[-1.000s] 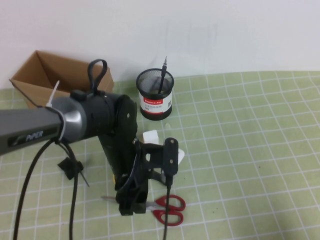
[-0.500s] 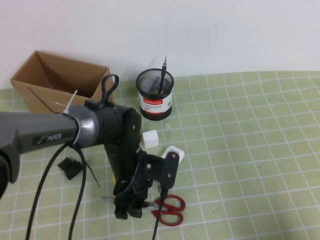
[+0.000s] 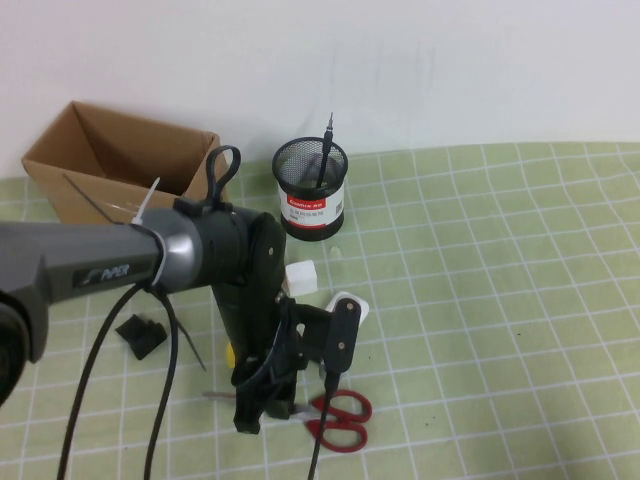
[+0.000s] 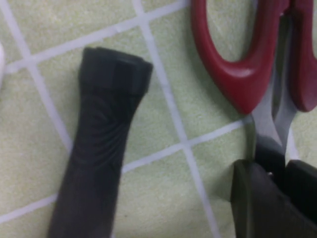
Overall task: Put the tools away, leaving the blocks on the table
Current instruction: Pick up the scissors from the table
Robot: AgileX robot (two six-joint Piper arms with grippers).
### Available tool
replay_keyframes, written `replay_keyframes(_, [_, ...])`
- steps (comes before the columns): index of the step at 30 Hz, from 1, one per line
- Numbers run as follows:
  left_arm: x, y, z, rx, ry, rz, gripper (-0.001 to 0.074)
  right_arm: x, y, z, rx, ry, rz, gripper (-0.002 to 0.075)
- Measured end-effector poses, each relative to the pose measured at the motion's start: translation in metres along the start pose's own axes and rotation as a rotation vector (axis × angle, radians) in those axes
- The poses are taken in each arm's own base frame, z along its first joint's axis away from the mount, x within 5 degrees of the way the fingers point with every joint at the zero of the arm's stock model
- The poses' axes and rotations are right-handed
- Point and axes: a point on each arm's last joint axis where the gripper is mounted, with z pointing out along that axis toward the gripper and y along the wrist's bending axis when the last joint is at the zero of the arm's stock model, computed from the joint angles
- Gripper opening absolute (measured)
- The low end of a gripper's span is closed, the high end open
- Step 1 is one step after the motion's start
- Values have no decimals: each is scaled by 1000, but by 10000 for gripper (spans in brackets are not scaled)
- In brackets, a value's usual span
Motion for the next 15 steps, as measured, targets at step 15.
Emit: replay_keyframes(15, [6,-31,-116,-153,123,-126,73,0,0,0,0,0,0,-11])
